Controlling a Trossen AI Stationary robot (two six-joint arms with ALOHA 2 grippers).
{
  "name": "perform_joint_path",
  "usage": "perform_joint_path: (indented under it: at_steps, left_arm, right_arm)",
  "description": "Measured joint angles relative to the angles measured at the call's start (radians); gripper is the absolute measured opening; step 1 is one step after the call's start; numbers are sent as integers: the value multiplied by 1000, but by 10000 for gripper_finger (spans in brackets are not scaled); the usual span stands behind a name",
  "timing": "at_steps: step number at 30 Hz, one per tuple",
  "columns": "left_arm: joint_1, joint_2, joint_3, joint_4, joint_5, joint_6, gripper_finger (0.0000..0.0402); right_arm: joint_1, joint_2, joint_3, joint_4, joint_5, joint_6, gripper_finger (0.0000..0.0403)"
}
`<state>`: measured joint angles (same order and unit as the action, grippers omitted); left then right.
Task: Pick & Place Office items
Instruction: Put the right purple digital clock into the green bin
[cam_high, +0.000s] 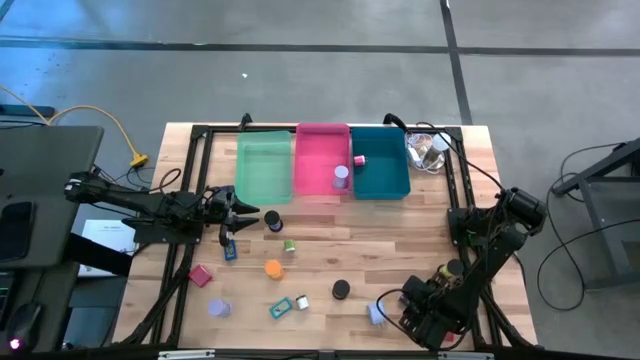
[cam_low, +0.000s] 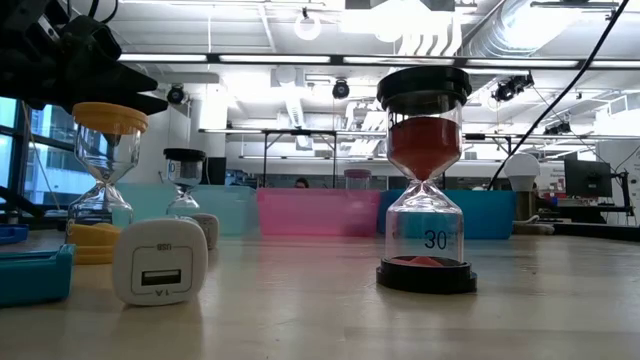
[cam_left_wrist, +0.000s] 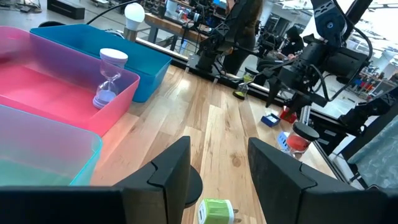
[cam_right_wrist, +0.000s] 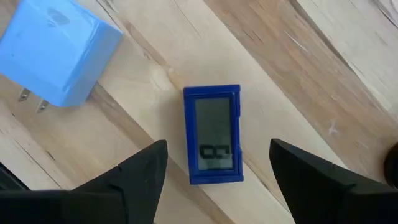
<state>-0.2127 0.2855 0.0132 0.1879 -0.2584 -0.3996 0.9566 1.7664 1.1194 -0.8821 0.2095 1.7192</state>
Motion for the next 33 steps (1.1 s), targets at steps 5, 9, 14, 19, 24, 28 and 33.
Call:
perform_joint_path:
  at_steps: [5, 9, 14, 19, 24, 28, 33]
  left_arm:
    - [0, 0, 0, 0, 0, 0, 156]
    - [0, 0, 0, 0, 0, 0, 156]
    - [0, 0, 0, -1, 0, 0, 156]
    - [0, 0, 0, -1, 1, 0, 156]
    - [0, 0, 0, -1, 1, 0, 156]
    - [0, 0, 0, -1, 1, 0, 156]
    - [0, 0, 0, -1, 1, 0, 156]
  right_arm:
    - [-13, 2, 0, 43, 2, -46, 272]
    - [-30, 12, -9, 54, -9, -61, 272]
    - [-41, 27, -40, 79, -29, -77, 272]
    - [-42, 27, -81, 149, -34, -78, 272]
    - [-50, 18, -138, 249, -75, -71, 269]
    - [-65, 18, -149, 252, -93, -71, 236]
    - [-83, 19, -150, 237, -119, -105, 154]
